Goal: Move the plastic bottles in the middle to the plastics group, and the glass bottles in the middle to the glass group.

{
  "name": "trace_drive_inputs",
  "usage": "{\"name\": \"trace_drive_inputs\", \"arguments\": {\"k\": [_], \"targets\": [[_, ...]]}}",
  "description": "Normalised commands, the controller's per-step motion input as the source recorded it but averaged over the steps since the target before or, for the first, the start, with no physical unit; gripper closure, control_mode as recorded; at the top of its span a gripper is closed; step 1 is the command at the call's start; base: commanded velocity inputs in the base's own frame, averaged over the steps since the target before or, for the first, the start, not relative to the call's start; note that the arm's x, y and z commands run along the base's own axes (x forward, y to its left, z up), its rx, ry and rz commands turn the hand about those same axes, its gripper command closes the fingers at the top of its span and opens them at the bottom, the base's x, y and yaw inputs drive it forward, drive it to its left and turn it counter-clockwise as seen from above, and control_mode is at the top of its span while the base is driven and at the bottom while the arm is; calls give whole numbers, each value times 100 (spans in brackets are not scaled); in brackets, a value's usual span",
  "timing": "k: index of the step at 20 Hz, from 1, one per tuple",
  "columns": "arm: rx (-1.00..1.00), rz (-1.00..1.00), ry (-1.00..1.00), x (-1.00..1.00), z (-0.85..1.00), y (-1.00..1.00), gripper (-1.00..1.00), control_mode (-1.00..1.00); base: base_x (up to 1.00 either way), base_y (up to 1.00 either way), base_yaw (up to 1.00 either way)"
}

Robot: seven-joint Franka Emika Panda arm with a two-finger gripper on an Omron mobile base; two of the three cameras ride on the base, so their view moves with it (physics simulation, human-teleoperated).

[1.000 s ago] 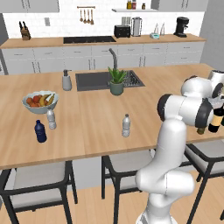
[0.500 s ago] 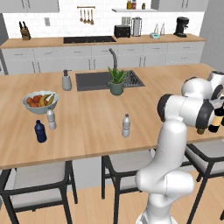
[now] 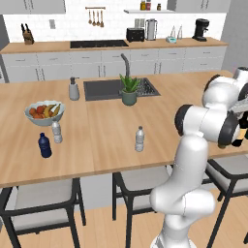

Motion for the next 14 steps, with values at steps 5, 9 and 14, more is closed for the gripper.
{"name": "trace_drive_inputs", "arguments": {"k": [5,9,14], "targets": [[-4,-11,0,-5,33,25,-100,-100,0,0,0],[-9,-11,4,-19,1,66,-100,-100,0,0,0],[-9,-13,0,-17,0,90,-100,-100,0,0,0]]}}
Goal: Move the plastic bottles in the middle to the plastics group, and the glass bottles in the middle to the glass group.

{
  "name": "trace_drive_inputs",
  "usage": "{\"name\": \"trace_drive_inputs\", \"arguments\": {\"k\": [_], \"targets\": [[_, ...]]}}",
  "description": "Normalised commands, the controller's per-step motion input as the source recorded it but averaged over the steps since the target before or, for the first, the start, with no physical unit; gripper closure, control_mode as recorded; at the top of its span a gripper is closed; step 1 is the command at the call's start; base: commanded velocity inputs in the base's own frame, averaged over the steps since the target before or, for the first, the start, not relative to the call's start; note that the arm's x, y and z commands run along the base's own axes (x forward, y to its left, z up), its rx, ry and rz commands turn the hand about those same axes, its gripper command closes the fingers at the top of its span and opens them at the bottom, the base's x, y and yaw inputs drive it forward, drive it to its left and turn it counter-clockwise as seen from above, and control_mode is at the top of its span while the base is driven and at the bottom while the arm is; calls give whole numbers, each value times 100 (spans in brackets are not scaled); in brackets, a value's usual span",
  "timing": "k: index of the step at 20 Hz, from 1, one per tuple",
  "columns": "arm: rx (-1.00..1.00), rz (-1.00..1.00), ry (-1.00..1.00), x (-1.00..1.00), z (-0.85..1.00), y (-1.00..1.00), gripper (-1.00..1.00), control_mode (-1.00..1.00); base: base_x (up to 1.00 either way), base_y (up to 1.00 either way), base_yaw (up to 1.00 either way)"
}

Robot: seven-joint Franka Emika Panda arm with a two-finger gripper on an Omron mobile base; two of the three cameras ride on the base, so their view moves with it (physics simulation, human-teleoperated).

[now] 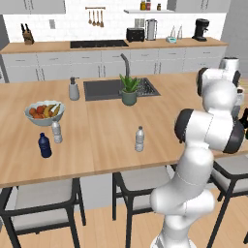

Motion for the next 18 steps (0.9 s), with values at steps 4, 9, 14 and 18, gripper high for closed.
{"name": "trace_drive_inputs", "arguments": {"k": [4,9,14,18], "targets": [[-7,-6,-4,0,0,100,-100,-100,0,0,0],[-1,0,-1,-1,0,100,-100,-100,0,0,0],[0,6,0,3,0,94,-100,-100,0,0,0],[0,8,0,23,0,86,-100,-100,0,0,0]]}}
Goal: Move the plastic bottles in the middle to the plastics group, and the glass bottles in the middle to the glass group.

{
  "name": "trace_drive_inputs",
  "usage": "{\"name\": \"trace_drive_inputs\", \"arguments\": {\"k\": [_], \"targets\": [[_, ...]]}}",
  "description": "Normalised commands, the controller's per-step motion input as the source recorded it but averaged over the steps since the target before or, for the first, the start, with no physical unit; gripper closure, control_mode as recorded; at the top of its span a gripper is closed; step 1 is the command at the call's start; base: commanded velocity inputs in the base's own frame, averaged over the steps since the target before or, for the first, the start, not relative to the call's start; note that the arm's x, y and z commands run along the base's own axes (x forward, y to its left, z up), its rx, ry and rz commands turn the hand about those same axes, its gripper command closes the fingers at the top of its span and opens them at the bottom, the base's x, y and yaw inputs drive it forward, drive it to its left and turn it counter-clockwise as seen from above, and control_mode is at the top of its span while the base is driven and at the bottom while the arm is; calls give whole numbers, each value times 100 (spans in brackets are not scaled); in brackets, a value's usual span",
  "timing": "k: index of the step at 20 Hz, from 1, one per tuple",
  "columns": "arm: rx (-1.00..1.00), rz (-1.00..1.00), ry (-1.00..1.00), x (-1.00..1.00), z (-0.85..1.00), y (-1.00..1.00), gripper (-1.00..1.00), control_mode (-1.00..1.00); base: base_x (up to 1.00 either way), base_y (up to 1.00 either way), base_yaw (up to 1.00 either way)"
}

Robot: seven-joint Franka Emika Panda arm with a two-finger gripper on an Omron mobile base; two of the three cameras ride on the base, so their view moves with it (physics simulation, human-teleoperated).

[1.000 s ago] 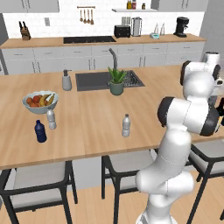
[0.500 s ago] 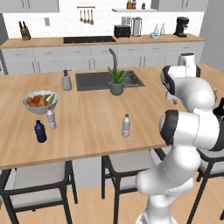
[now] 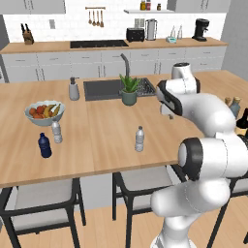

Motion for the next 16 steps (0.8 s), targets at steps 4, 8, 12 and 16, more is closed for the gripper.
{"name": "trace_drive_inputs", "arguments": {"k": [4,8,12,16], "targets": [[3,7,0,37,0,72,-100,-100,0,0,0],[9,8,0,16,1,60,-100,-100,0,0,0],[14,8,2,1,0,48,-100,-100,0,0,0],[3,3,0,0,0,39,-100,-100,0,0,0]]}}
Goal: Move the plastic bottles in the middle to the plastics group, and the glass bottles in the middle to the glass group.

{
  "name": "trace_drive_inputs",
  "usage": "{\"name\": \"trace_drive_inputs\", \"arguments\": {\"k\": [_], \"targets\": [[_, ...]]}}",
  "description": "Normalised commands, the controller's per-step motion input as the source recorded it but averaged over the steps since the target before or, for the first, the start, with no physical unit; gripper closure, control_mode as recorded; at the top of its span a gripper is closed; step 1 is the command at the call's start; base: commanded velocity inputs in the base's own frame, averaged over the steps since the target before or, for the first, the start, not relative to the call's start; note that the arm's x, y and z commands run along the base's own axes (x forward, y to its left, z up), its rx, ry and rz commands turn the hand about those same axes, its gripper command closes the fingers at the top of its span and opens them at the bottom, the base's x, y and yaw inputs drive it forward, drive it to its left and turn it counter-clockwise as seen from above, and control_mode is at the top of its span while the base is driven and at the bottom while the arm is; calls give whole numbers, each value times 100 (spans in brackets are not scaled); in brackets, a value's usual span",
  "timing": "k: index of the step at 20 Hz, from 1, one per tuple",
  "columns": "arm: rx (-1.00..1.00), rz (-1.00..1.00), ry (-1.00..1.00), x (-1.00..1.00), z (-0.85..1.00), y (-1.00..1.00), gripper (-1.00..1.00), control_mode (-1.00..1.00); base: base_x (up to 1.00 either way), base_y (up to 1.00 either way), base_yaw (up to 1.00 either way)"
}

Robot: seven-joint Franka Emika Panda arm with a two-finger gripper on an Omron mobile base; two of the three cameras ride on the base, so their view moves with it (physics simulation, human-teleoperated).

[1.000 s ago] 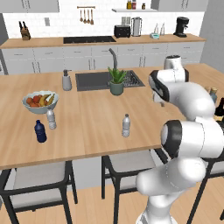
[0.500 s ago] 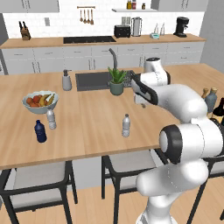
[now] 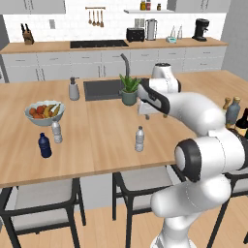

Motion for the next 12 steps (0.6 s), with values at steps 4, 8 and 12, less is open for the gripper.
{"name": "trace_drive_inputs", "arguments": {"k": [4,8,12], "targets": [[0,1,0,3,-8,39,-100,-100,0,0,0],[0,0,0,33,-7,40,-100,-100,0,0,0],[0,2,0,14,-3,15,-100,-100,0,0,0]]}}
